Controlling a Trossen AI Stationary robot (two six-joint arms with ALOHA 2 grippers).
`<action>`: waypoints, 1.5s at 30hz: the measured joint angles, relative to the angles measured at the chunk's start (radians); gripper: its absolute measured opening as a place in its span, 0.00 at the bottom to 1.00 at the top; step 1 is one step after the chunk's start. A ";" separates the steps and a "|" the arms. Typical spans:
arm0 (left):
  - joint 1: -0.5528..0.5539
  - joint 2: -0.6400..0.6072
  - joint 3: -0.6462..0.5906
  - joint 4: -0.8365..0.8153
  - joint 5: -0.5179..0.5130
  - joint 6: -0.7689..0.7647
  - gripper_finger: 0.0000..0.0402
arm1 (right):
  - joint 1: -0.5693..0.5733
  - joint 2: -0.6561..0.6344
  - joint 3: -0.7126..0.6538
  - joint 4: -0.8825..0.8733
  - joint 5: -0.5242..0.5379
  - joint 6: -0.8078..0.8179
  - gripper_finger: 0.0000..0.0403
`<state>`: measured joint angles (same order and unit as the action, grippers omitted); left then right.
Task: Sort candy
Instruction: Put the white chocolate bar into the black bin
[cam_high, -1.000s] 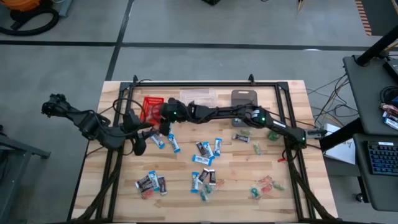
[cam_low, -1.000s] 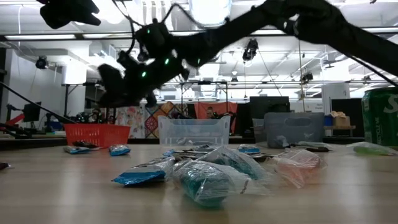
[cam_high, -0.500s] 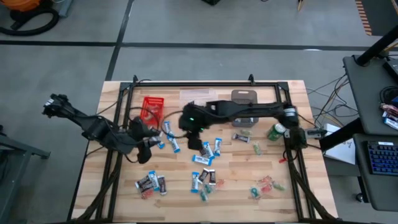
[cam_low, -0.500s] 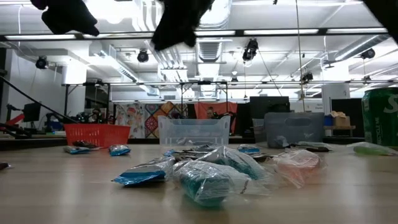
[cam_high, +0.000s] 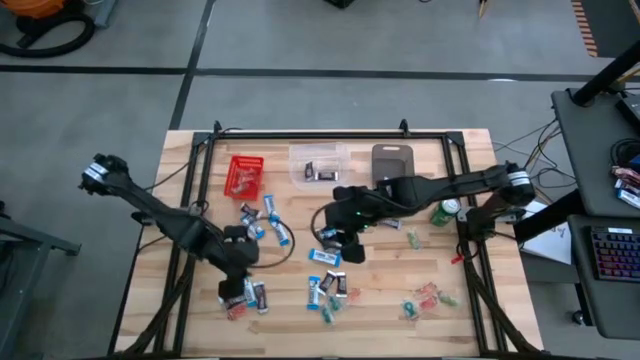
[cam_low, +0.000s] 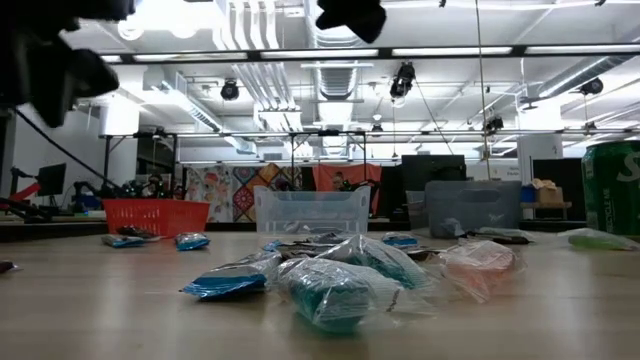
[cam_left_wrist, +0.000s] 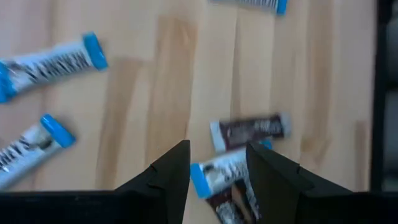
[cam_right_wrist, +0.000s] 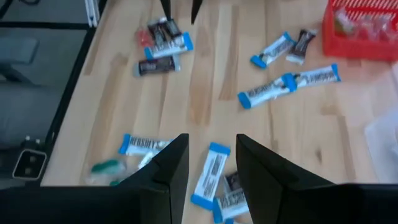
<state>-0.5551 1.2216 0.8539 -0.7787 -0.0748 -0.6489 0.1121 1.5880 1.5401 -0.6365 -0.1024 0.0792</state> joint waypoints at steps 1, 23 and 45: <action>-0.006 0.021 0.000 -0.006 0.024 0.013 0.35 | 0.000 -0.012 -0.015 0.003 0.001 0.005 0.30; -0.178 0.298 0.035 -0.054 -0.059 0.207 0.54 | 0.016 -0.028 -0.085 -0.002 -0.002 0.060 0.30; -0.179 0.433 0.034 -0.023 -0.094 0.222 0.44 | 0.026 -0.024 -0.085 -0.012 -0.001 0.060 0.30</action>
<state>-0.7345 1.6545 0.8883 -0.8014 -0.1692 -0.4267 0.1382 1.5642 1.4548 -0.6484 -0.1036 0.1387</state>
